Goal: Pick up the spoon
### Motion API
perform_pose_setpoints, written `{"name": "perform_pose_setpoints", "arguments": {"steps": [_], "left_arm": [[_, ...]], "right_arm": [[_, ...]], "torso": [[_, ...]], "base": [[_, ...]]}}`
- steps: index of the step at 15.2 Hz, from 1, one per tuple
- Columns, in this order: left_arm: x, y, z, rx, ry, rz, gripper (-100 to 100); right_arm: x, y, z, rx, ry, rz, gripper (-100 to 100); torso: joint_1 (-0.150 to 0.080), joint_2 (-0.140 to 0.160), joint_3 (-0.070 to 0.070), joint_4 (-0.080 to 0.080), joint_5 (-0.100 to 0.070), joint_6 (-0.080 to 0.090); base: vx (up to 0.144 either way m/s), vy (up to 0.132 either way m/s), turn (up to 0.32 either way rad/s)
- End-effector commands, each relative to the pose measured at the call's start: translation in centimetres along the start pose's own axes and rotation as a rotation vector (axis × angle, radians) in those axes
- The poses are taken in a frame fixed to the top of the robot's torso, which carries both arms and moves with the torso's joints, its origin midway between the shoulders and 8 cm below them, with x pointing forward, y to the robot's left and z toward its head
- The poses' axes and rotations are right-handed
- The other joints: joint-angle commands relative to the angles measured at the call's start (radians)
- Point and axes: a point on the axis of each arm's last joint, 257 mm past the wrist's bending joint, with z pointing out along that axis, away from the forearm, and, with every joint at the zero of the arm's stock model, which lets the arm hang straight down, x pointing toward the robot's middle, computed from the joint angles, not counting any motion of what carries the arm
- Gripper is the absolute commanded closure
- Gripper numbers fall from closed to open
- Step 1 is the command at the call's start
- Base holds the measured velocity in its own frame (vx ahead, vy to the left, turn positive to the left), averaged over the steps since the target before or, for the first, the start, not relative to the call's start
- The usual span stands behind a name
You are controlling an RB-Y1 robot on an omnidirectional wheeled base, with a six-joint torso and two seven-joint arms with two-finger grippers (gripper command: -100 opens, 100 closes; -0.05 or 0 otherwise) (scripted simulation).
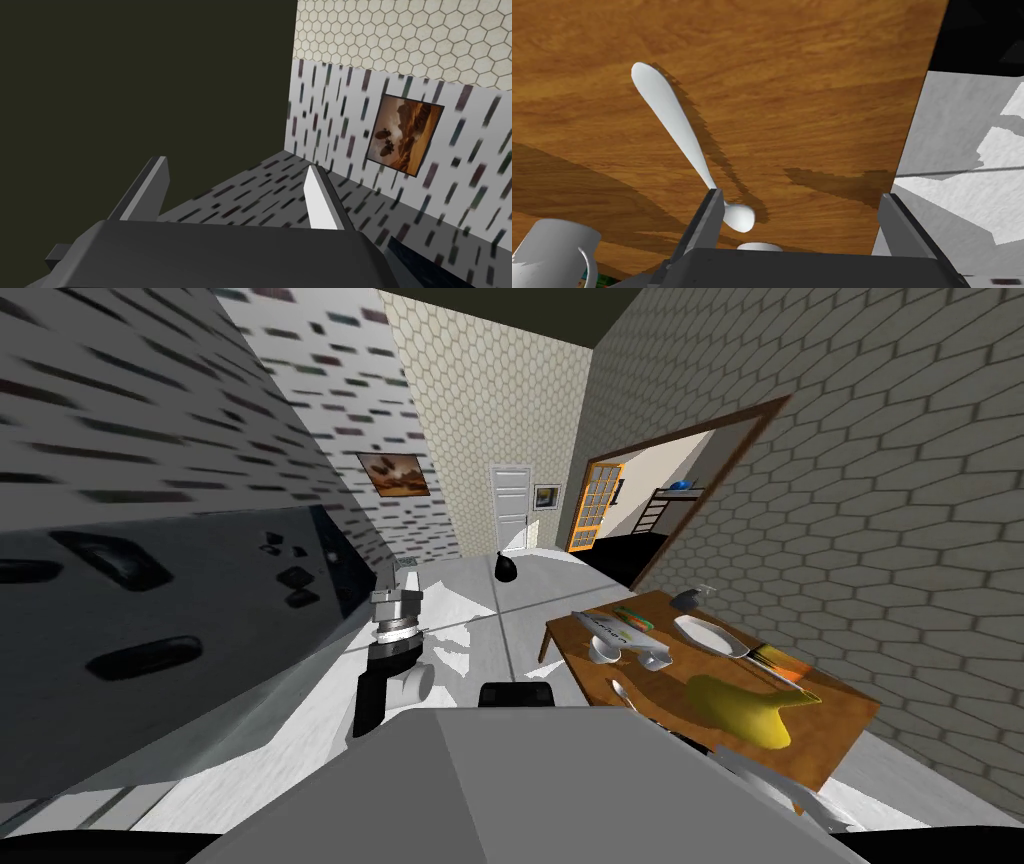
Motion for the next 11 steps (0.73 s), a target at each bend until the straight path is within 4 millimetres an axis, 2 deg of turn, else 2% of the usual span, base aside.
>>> {"name": "perform_pose_setpoints", "arguments": {"steps": [1,2,5,6,8,9,11], "left_arm": [[0.0,0.0,0.0,0.000,0.000,0.000,0],[0.0,0.0,0.0,0.000,0.000,0.000,0],[0.0,0.0,0.0,0.000,0.000,0.000,0],[0.0,0.0,0.0,0.000,0.000,0.000,0],[0.0,0.0,0.0,0.000,0.000,0.000,0],[0.0,0.0,0.0,0.000,0.000,0.000,0],[0.0,0.0,0.0,0.000,0.000,0.000,0]], "right_arm": [[3.6,-2.5,-0.7,0.049,0.083,-0.056,-100],[3.6,-2.5,-0.7,0.049,0.083,-0.056,-100],[7.0,-4.8,-1.8,0.092,0.168,-0.108,-100],[7.0,-4.8,-1.8,0.092,0.168,-0.108,-100],[9.1,-6.0,-2.5,0.114,0.219,-0.136,-100],[8.0,-5.4,-2.1,0.102,0.190,-0.118,-100],[8.8,-5.0,-1.2,0.107,0.193,-0.110,-100]], "torso": [[0.000,0.000,0.000,0.000,0.000,0.000],[0.000,-0.001,-0.001,0.000,0.000,0.000],[0.000,0.002,0.001,0.000,0.000,0.001],[0.001,0.002,0.001,0.000,0.000,0.001],[0.001,0.004,0.002,0.001,0.000,0.001],[0.001,0.004,0.002,0.001,0.000,0.001],[0.001,0.007,0.004,0.002,0.000,0.001]], "base": [[0.160,-0.019,0.216],[0.133,-0.021,0.135],[0.106,-0.011,0.133],[0.085,-0.009,0.098],[0.076,-0.009,0.102],[0.056,-0.010,0.068],[0.004,-0.026,0.077]]}}
